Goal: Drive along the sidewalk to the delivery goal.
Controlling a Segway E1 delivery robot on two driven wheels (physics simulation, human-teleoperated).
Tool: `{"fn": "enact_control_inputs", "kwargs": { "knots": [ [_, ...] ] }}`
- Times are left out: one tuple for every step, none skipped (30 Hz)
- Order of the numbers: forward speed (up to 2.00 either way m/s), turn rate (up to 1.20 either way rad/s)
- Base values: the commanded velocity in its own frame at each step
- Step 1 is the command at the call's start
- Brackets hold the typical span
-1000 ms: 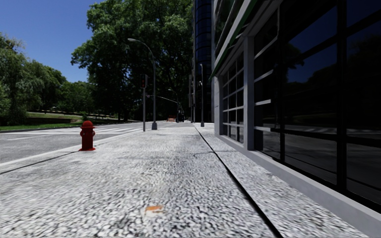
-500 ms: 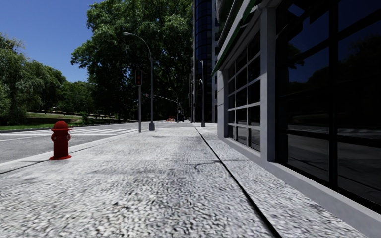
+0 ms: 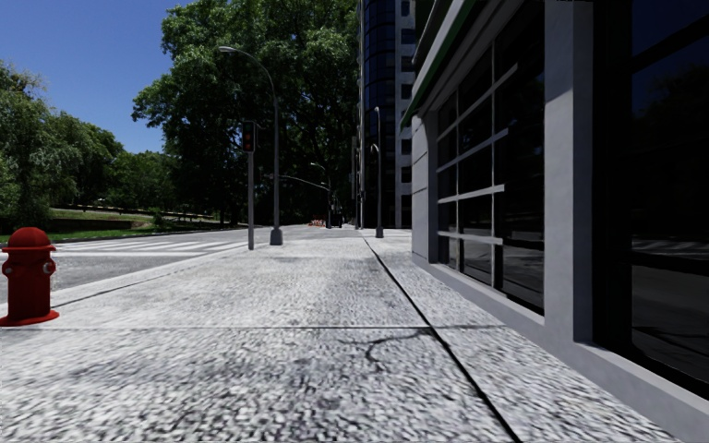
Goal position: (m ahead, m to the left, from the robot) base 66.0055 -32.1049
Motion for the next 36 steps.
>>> {"fn": "enact_control_inputs", "kwargs": {
  "knots": [
    [2.0,0.0],
    [2.0,0.0],
    [2.0,0.0],
    [2.0,0.0],
    [2.0,0.0],
    [2.0,0.0],
    [2.0,0.0],
    [2.0,0.0],
    [2.0,0.0],
    [2.0,0.0],
    [2.0,0.0],
    [2.0,0.0],
    [2.0,0.0],
    [2.0,0.0],
    [2.0,0.0],
    [2.0,0.0],
    [2.0,0.0],
    [2.0,0.0],
    [2.0,0.0],
    [2.0,0.0],
    [2.0,0.0],
    [2.0,0.0],
    [2.0,0.0],
    [2.0,0.0],
    [2.0,0.0],
    [2.0,0.0],
    [2.0,0.0],
    [2.0,0.0],
    [2.0,0.0],
    [2.0,0.0],
    [2.0,0.0],
    [2.0,0.0],
    [2.0,0.0],
    [2.0,0.0],
    [2.0,0.0],
    [2.0,0.0]
  ]
}}
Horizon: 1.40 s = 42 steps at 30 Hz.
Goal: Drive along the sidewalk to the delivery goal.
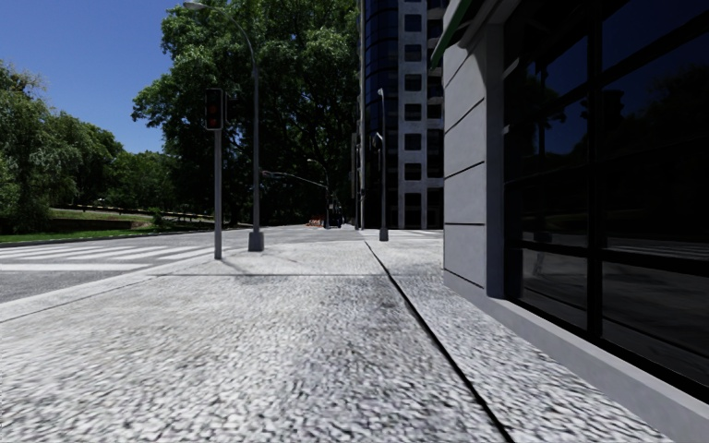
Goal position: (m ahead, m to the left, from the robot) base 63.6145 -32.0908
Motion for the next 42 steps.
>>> {"fn": "enact_control_inputs", "kwargs": {
  "knots": [
    [2.0,0.0],
    [2.0,0.0],
    [2.0,0.0],
    [2.0,0.0],
    [2.0,0.0],
    [2.0,0.0],
    [2.0,0.0],
    [2.0,0.0],
    [2.0,0.0],
    [2.0,0.0],
    [2.0,0.0],
    [2.0,0.0],
    [2.0,0.0],
    [2.0,0.0],
    [2.0,0.0],
    [2.0,0.0],
    [2.0,0.0],
    [2.0,0.0],
    [2.0,0.0],
    [2.0,0.0],
    [2.0,0.0],
    [2.0,0.0],
    [2.0,0.0],
    [2.0,0.0],
    [2.0,0.0],
    [2.0,0.0],
    [2.0,0.0],
    [2.0,0.0],
    [2.0,0.0],
    [2.0,0.0],
    [2.0,0.0],
    [2.0,0.0],
    [2.0,0.0],
    [2.0,0.0],
    [2.0,0.0],
    [2.0,0.0],
    [2.0,0.0],
    [2.0,0.0],
    [2.0,0.0],
    [2.0,0.0],
    [2.0,-0.01],
    [2.0,-0.08]
  ]
}}
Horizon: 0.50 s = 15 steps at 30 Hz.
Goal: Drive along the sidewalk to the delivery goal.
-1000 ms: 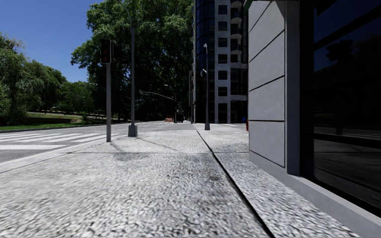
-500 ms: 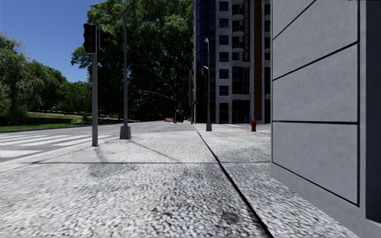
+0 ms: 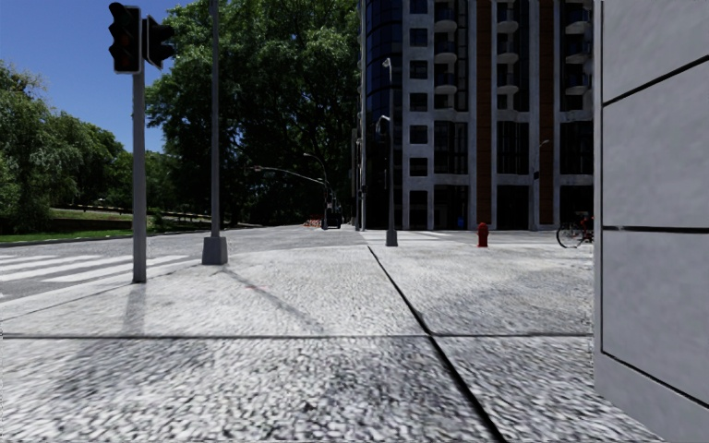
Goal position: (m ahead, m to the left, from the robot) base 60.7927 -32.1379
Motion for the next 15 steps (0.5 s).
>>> {"fn": "enact_control_inputs", "kwargs": {
  "knots": [
    [2.0,-0.11],
    [2.0,-0.17],
    [2.0,-0.17],
    [2.0,-0.23],
    [2.0,-0.3],
    [2.0,-0.39],
    [2.0,-0.43],
    [2.0,-0.43],
    [2.0,-0.43],
    [2.0,-0.43],
    [2.0,-0.44],
    [2.0,-0.44],
    [2.0,-0.44],
    [2.0,-0.44],
    [2.0,-0.44]
  ]
}}
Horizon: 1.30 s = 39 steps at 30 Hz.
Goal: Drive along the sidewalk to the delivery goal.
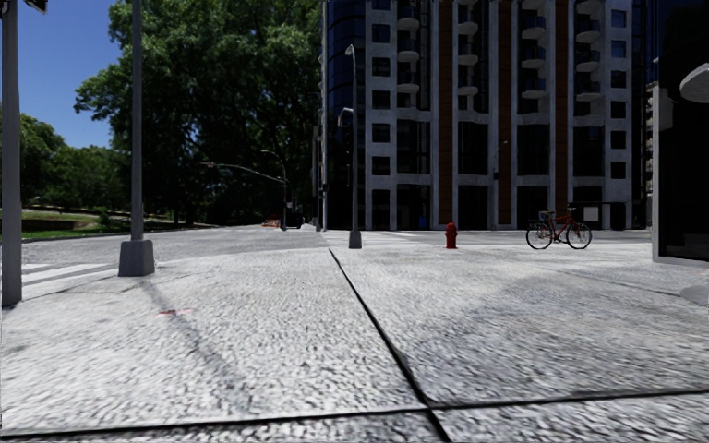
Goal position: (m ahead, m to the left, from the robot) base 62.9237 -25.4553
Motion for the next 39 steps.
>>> {"fn": "enact_control_inputs", "kwargs": {
  "knots": [
    [2.0,-0.44],
    [2.0,-0.44],
    [2.0,-0.44],
    [2.0,-0.44],
    [2.0,-0.44],
    [2.0,-0.44],
    [2.0,-0.44],
    [2.0,-0.44],
    [2.0,-0.44],
    [2.0,-0.44],
    [2.0,-0.44],
    [2.0,-0.44],
    [2.0,-0.44],
    [2.0,-0.44],
    [2.0,-0.41],
    [2.0,-0.41],
    [2.0,-0.27],
    [2.0,-0.05],
    [2.0,0.0],
    [2.0,0.0],
    [2.0,0.0],
    [2.0,0.0],
    [2.0,0.0],
    [2.0,0.0],
    [2.0,0.0],
    [2.0,0.0],
    [2.0,0.0],
    [2.0,0.0],
    [2.0,0.0],
    [2.0,0.0],
    [2.0,0.0],
    [2.0,0.0],
    [2.0,0.0],
    [2.0,0.0],
    [2.0,0.0],
    [2.0,0.0],
    [2.0,0.0],
    [2.0,0.0],
    [2.0,0.0]
  ]
}}
